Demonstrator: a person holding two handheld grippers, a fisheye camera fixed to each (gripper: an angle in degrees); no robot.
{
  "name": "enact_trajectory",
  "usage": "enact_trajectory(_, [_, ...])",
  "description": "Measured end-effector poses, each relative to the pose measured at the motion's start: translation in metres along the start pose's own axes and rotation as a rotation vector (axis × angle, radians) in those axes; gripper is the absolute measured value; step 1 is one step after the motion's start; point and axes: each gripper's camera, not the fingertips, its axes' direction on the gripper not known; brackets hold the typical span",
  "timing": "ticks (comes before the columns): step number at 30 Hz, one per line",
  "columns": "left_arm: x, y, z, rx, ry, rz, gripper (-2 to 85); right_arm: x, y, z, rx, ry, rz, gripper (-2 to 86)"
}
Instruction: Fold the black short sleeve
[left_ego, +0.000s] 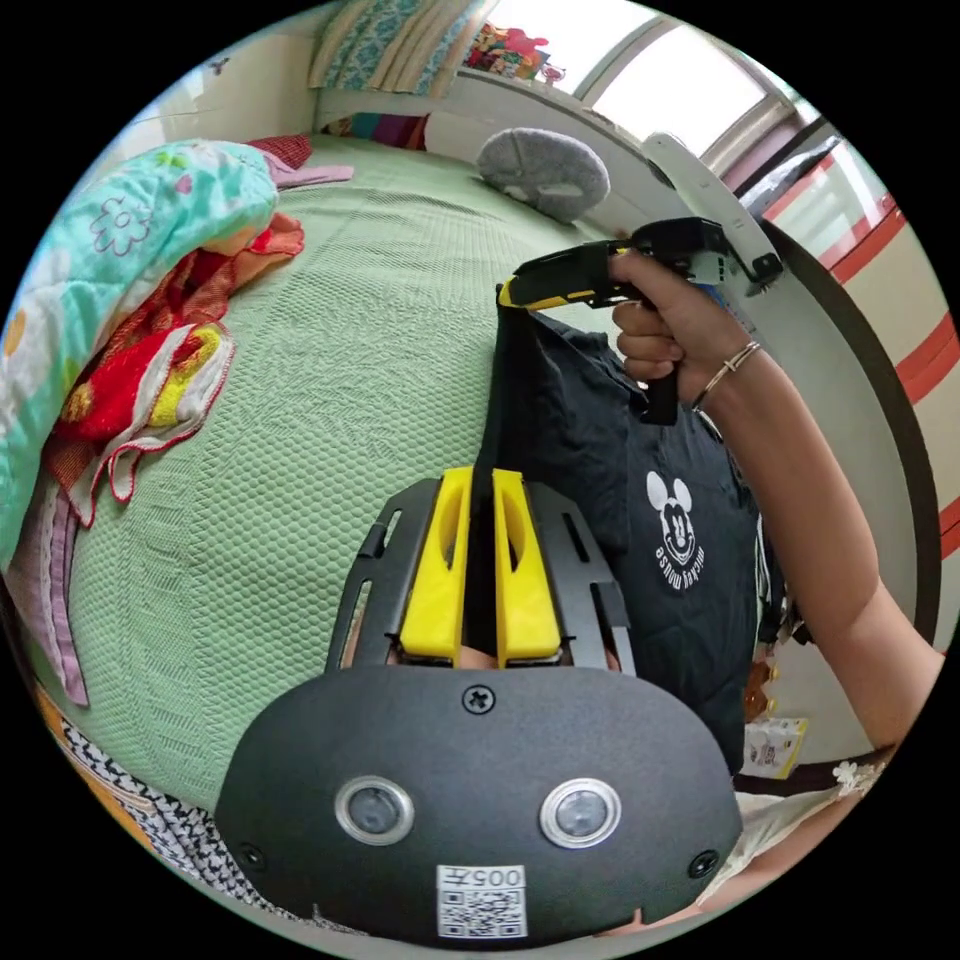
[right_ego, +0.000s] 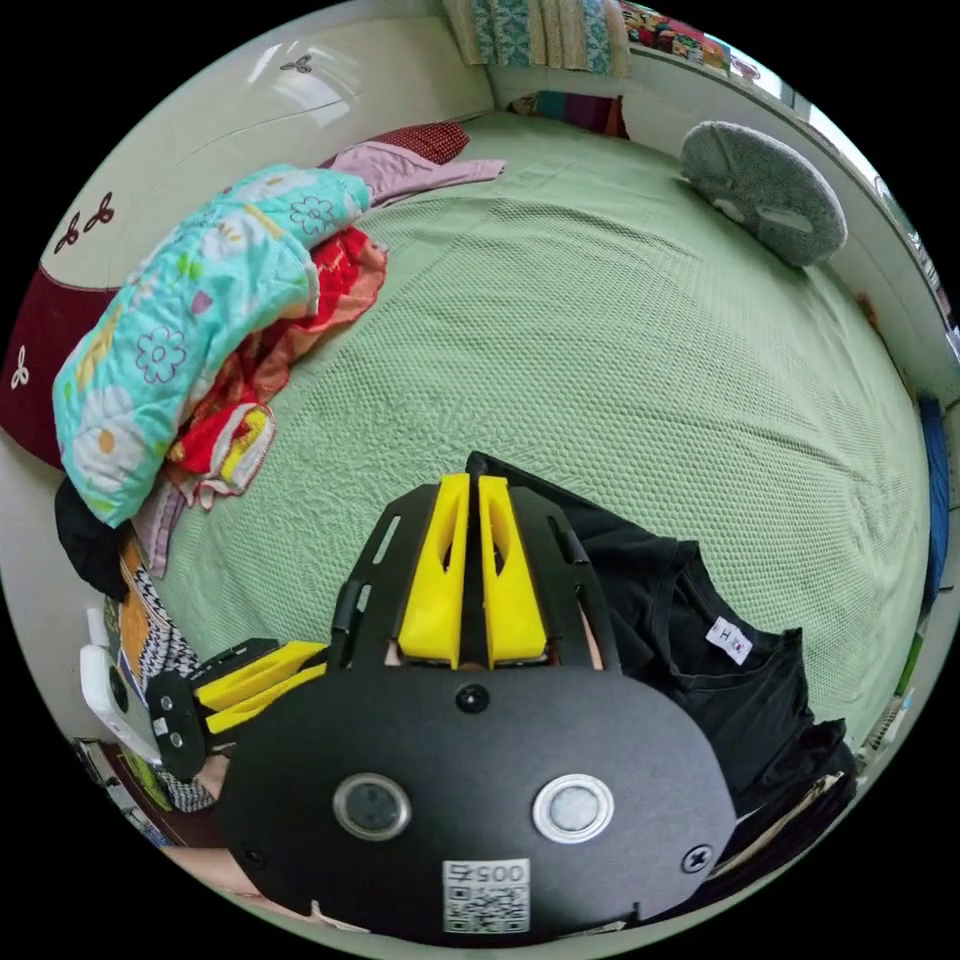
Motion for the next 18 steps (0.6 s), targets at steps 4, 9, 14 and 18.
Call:
enact_trajectory(4, [-0.001, -0.002, 0.001, -0.001, -0.118, -0.063, 4.7, -0.021, -0.014, 0.012, -0.004, -0.009, -0.019, -1.4])
enact_trajectory(9, [-0.021, 0.003, -0.008, 0.058, -0.175, -0.263, 4.7, -0.050, -0.026, 0.023, 0.031, -0.078, -0.049, -1.5])
enact_trajectory(14, [-0.024, 0.005, -0.003, 0.039, -0.228, -0.339, 5.2, -0.067, -0.040, 0.059, -0.120, 0.000, -0.120, -0.7])
enact_trajectory(18, [-0.013, 0.008, -0.022, 0.180, -0.292, -0.362, 1.2, -0.047, -0.017, -0.009, 0.135, -0.160, -0.157, -0.5])
